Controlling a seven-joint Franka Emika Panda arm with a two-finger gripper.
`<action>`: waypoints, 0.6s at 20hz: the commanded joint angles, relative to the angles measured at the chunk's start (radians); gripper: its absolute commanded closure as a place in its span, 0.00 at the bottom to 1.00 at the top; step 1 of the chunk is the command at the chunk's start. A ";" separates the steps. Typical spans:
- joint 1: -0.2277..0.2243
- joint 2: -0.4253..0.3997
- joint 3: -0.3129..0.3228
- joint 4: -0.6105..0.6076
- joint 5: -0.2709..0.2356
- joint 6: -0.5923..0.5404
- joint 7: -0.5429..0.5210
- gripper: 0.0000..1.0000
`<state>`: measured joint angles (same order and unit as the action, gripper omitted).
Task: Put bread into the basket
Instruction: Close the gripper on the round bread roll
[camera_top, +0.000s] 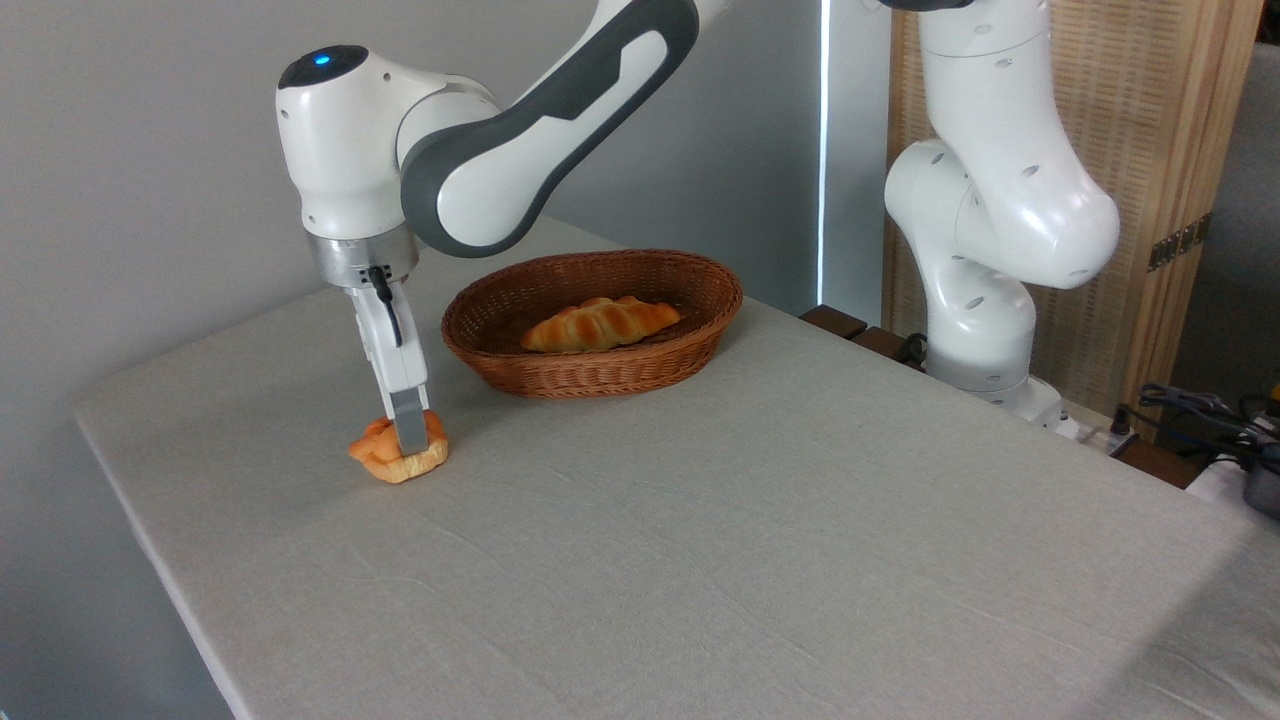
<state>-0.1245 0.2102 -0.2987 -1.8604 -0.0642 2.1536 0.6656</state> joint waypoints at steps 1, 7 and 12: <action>0.002 0.011 0.001 0.033 -0.012 0.005 -0.001 0.83; 0.003 0.011 0.001 0.036 -0.012 0.002 -0.001 0.84; 0.003 0.006 0.001 0.062 -0.020 -0.012 -0.004 0.84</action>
<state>-0.1230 0.2107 -0.2984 -1.8382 -0.0643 2.1537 0.6645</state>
